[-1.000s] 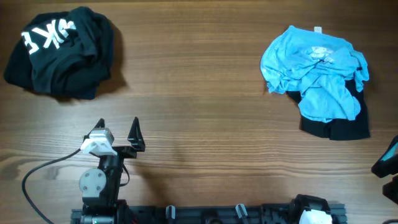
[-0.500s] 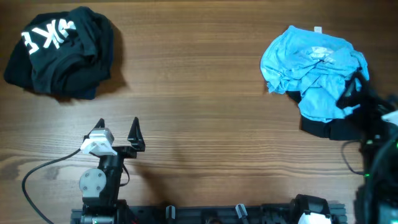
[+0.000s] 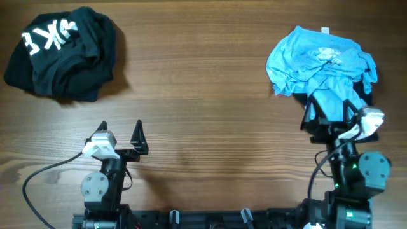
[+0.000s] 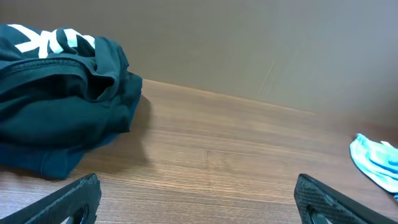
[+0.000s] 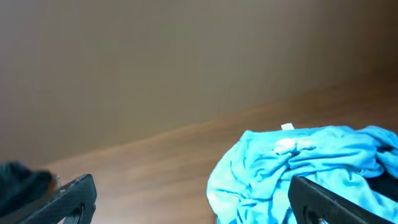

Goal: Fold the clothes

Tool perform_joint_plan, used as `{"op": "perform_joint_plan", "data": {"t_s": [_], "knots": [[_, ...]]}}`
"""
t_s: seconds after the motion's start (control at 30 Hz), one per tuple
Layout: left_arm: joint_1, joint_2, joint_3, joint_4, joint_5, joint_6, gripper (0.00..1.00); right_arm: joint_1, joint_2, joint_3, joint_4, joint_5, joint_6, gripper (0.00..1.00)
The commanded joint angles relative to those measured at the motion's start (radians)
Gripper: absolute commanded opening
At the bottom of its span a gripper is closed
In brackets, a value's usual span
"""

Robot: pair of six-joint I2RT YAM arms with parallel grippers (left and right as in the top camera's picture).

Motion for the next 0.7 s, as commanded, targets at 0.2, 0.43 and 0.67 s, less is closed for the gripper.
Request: {"op": "perform_joint_plan", "data": {"t_s": [0.2, 0.43, 0.67], "knots": [[0.008, -0.007, -0.006, -0.003, -0.014, 0.005, 1.0, 0.087, -0.177, -0.23, 0.141, 0.025, -0.097, 1.0], [0.008, -0.007, -0.006, -0.003, -0.013, 0.005, 1.0, 0.181, -0.196, -0.286, 0.148, 0.121, -0.105, 1.0], [0.008, -0.007, -0.006, -0.003, -0.013, 0.005, 1.0, 0.181, -0.296, -0.386, 0.148, 0.121, -0.065, 1.0]]}}
